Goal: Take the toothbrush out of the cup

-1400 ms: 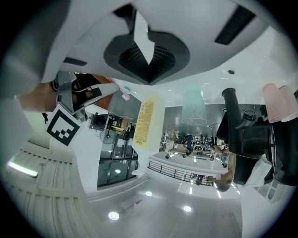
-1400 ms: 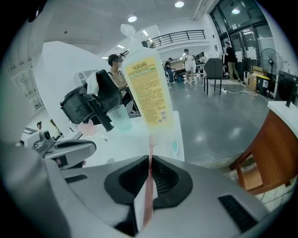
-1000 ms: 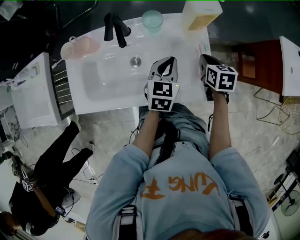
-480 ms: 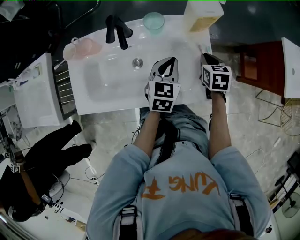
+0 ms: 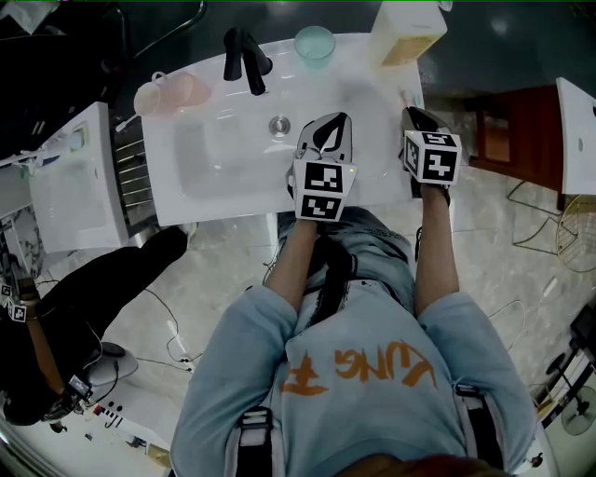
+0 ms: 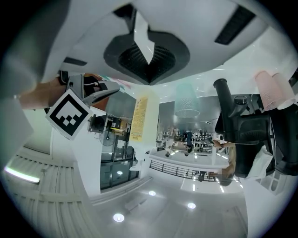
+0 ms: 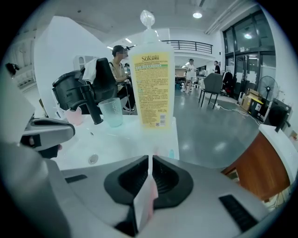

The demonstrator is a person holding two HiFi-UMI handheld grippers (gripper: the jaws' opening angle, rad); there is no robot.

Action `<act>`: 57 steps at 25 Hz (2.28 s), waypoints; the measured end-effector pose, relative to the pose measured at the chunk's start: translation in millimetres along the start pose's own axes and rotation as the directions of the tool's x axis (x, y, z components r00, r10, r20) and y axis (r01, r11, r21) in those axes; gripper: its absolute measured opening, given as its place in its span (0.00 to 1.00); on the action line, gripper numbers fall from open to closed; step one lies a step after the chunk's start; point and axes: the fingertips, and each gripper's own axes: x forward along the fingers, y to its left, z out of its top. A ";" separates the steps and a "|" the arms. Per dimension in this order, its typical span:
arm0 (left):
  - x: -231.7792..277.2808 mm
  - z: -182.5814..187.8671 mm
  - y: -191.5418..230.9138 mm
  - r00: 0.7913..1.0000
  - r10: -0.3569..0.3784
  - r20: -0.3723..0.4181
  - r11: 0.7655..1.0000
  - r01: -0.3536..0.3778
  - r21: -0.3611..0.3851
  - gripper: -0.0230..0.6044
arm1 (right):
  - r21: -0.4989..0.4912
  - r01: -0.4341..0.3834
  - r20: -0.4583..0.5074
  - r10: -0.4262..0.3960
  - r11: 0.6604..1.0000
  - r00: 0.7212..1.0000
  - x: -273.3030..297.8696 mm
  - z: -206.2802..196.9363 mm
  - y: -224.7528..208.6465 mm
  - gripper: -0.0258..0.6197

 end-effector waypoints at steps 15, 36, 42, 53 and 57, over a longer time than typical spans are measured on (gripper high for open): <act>-70.6 9.7 61.0 0.990 0.107 0.095 0.992 -0.101 -0.070 0.05 | -0.064 -0.070 0.231 0.083 0.996 0.969 -49.7 62.3 75.0 0.10; -170.6 13.8 170.3 0.934 0.310 0.181 0.947 -0.285 -0.152 0.05 | -0.282 -0.248 0.394 0.347 0.927 0.851 -65.9 151.1 237.0 0.10; -197.2 11.1 211.5 0.906 0.377 0.195 0.918 -0.337 -0.210 0.05 | -0.364 -0.301 0.393 0.438 0.881 0.808 -65.1 176.6 297.0 0.10; -239.6 -4.8 294.4 0.864 0.468 0.189 0.868 -0.409 -0.280 0.05 | -0.450 -0.370 0.339 0.539 0.813 0.771 -42.4 201.5 396.4 0.10; -251.0 -10.8 325.0 0.853 0.489 0.183 0.853 -0.425 -0.302 0.05 | -0.476 -0.388 0.315 0.564 0.790 0.763 -29.9 208.5 430.8 0.10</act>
